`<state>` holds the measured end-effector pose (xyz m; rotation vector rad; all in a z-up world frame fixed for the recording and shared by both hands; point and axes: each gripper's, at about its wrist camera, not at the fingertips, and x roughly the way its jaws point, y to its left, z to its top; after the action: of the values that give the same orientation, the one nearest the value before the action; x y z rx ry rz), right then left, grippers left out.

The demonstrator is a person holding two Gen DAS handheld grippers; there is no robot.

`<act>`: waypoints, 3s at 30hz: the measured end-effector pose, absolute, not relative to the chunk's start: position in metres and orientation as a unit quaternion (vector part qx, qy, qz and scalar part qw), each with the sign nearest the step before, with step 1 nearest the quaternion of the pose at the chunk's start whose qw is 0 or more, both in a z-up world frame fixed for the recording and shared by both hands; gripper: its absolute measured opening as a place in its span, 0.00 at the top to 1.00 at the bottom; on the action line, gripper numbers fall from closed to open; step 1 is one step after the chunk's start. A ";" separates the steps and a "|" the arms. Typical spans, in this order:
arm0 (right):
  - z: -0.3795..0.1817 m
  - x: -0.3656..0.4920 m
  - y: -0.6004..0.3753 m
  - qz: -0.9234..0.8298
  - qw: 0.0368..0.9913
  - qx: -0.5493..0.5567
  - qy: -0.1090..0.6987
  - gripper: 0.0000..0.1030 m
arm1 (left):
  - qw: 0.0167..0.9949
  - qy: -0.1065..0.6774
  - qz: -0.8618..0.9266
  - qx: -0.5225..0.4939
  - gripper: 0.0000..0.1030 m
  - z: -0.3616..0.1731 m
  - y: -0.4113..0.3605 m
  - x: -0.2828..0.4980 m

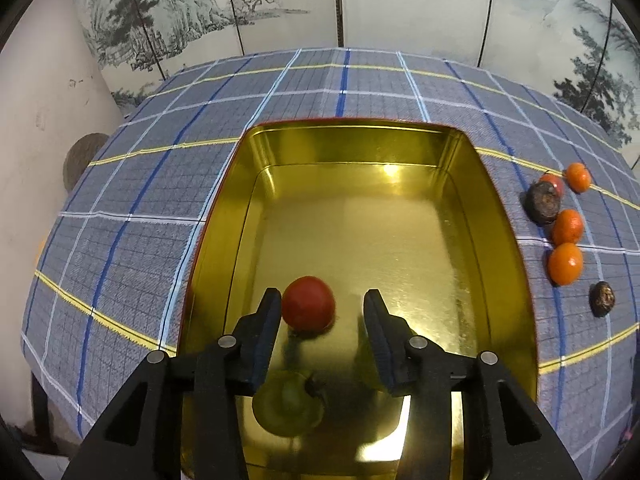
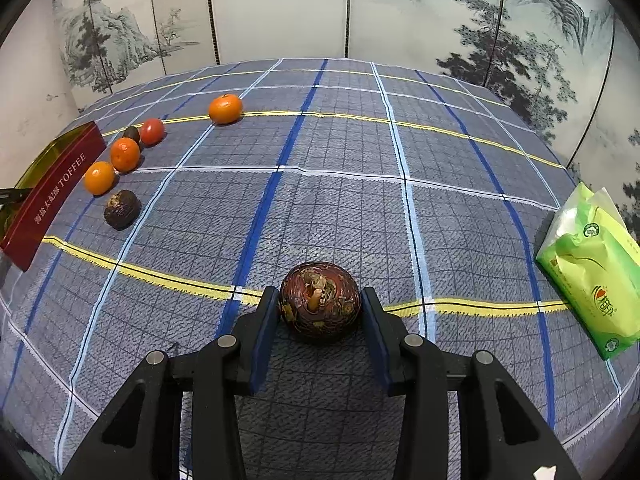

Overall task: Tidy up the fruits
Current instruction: 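Lower the red tomato into the tin and open the left gripper, then carry the patterned dark brown fruit over the tin and open the right gripper, then reach the right gripper to the second dark brown fruit and close on it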

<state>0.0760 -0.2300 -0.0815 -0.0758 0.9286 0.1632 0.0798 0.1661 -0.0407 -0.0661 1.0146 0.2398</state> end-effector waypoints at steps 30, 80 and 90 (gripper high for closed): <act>-0.043 0.082 -0.132 0.158 0.887 -0.051 0.431 0.64 | 0.906 0.395 0.136 -0.072 0.27 0.004 0.171 -0.002; -0.065 0.127 0.166 0.352 0.800 -0.204 0.441 0.62 | 0.867 0.423 0.220 -0.144 0.27 -0.021 0.250 -0.035; -0.054 0.123 0.160 0.354 0.809 -0.184 0.432 0.55 | 0.871 0.419 0.214 -0.143 0.27 -0.015 0.244 -0.036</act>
<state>0.1225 0.1596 -0.0537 -0.3943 0.9228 0.7566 -0.0363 0.2437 -0.0154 -0.2983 0.8769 0.4471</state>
